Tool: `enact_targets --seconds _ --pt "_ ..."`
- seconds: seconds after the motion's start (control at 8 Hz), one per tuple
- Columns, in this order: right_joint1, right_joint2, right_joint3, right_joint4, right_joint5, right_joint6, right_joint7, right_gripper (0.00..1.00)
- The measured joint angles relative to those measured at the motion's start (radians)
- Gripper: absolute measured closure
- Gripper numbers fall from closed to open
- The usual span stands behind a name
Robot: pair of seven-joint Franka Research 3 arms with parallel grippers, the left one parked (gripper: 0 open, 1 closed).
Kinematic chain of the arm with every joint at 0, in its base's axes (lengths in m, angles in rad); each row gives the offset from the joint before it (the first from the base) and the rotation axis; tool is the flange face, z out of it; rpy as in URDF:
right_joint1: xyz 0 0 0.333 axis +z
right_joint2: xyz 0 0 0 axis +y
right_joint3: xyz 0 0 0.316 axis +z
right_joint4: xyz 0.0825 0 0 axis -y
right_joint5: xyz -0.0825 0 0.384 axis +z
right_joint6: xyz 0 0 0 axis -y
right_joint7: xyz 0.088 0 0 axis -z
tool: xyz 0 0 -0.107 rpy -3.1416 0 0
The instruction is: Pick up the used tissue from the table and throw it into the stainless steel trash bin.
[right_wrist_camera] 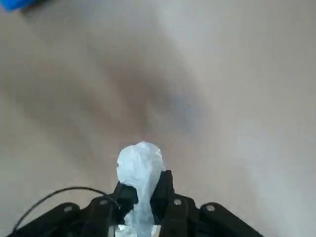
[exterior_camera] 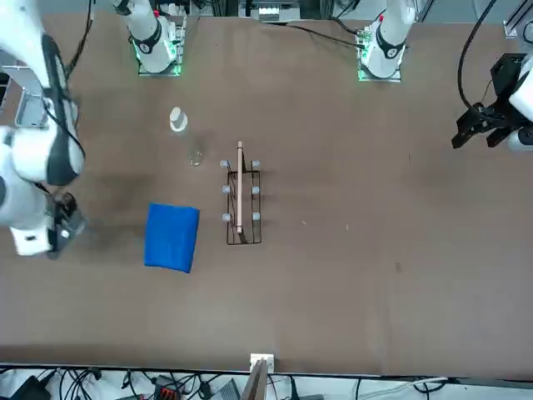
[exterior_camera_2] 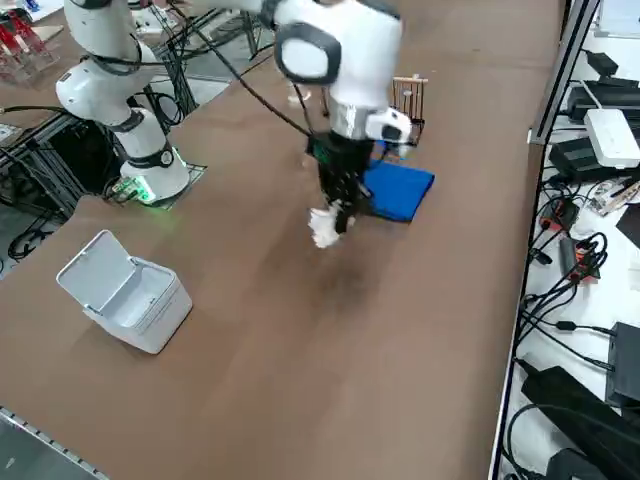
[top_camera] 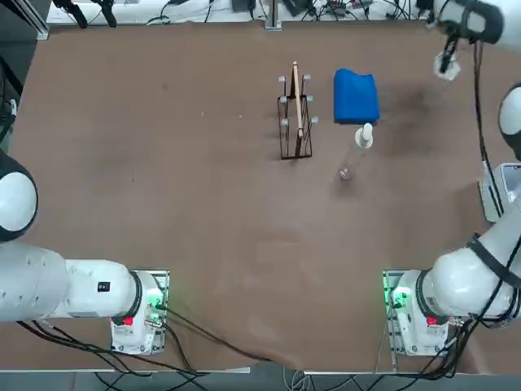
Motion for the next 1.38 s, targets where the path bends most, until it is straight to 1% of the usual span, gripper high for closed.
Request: enact_targets --seconds 0.12,0.25,0.5,0.75,1.0,1.25,1.38 --pt "-0.045 -0.045 -0.002 -0.019 0.0 -0.077 -0.059 0.85" --pt "-0.099 -0.09 -0.005 -0.06 -0.001 -0.12 -0.115 0.87" --pt "-0.229 -0.183 -0.008 -0.189 -0.001 -0.137 -0.213 0.87" --pt "-0.369 -0.252 -0.009 -0.309 -0.002 -0.136 -0.32 0.86" --pt "-0.48 -0.273 -0.009 -0.379 -0.002 -0.124 -0.395 0.84" --pt "-0.541 -0.27 -0.008 -0.448 -0.002 -0.048 -0.422 0.81" --pt "-0.567 -0.257 -0.008 -0.47 -0.002 -0.014 -0.433 0.75"
